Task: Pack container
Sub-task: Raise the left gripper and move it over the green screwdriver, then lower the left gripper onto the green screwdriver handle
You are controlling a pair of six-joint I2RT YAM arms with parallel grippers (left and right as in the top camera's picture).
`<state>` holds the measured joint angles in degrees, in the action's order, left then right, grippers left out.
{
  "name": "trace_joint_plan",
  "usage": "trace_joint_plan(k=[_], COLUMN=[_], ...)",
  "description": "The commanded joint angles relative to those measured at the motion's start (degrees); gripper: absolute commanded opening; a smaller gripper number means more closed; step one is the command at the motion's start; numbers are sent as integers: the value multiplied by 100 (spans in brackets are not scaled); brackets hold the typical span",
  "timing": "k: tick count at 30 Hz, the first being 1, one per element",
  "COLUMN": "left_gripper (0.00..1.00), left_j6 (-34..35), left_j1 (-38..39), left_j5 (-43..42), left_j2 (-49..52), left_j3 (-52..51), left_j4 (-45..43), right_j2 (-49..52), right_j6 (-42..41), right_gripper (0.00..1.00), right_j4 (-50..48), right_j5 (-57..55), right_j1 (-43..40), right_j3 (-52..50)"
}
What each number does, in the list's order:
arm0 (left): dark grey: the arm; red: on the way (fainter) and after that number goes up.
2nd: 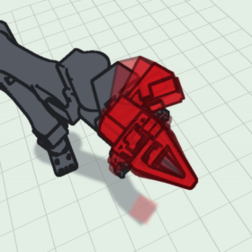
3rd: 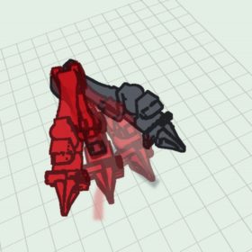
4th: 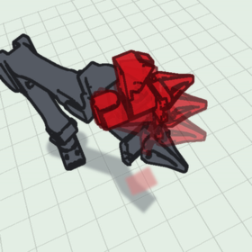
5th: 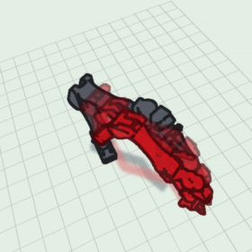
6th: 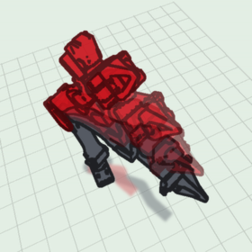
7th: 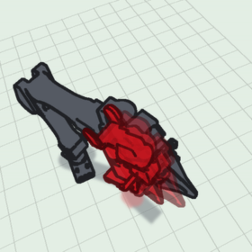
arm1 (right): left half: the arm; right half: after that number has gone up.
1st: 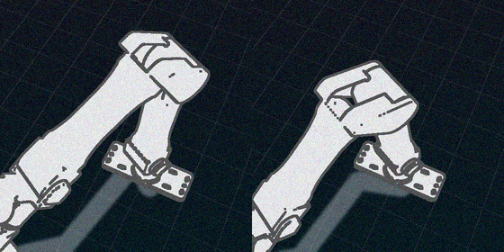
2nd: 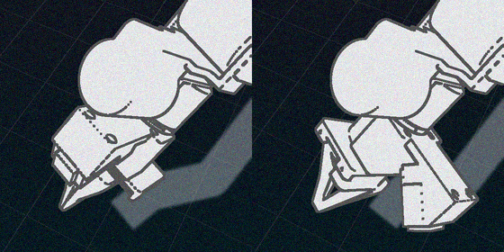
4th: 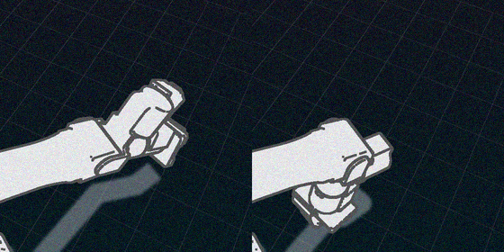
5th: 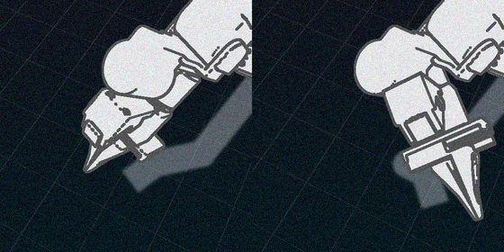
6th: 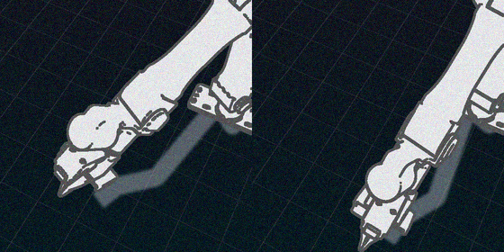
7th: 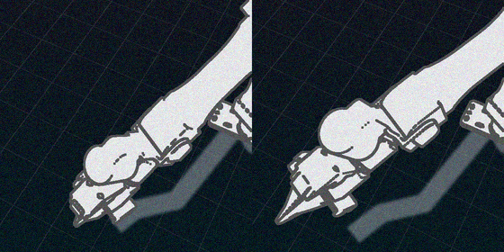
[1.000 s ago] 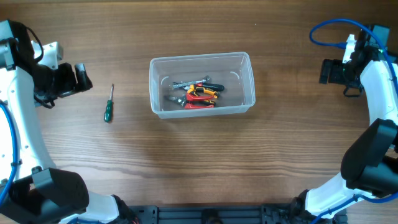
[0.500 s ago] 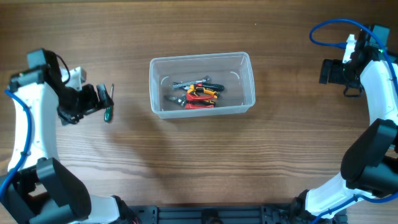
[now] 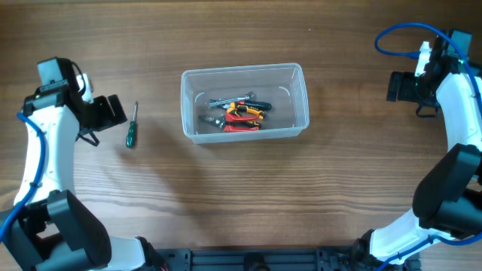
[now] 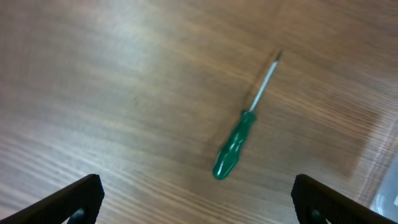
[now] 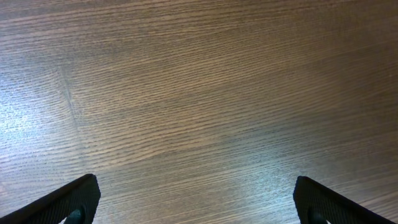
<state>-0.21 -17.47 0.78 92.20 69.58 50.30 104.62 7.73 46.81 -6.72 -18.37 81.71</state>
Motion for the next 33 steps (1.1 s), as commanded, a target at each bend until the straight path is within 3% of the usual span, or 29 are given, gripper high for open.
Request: trace_joint_plan(k=[1,9,20,33], left_gripper=[100,100,100,100], left_j6=[-275,-280,-564,-614], left_j1=[181,240,1056,1187], left_j5=[-98,-927,422,422], left_j2=[-59,-59,-57,-33], left_j3=[-26,-26,-26,-28], left_j4=[-155,-455,-649,-490], right_j2=[7,7,7,7], right_j6=[-26,-26,-26,-26], right_gripper=[100,100,100,100], right_j4=[-13,-13,-13,-13], right_j5=[-103,-103,-103,-103], right_j1=[2,2,2,2], right_j3=[-4,-4,-4,-4])
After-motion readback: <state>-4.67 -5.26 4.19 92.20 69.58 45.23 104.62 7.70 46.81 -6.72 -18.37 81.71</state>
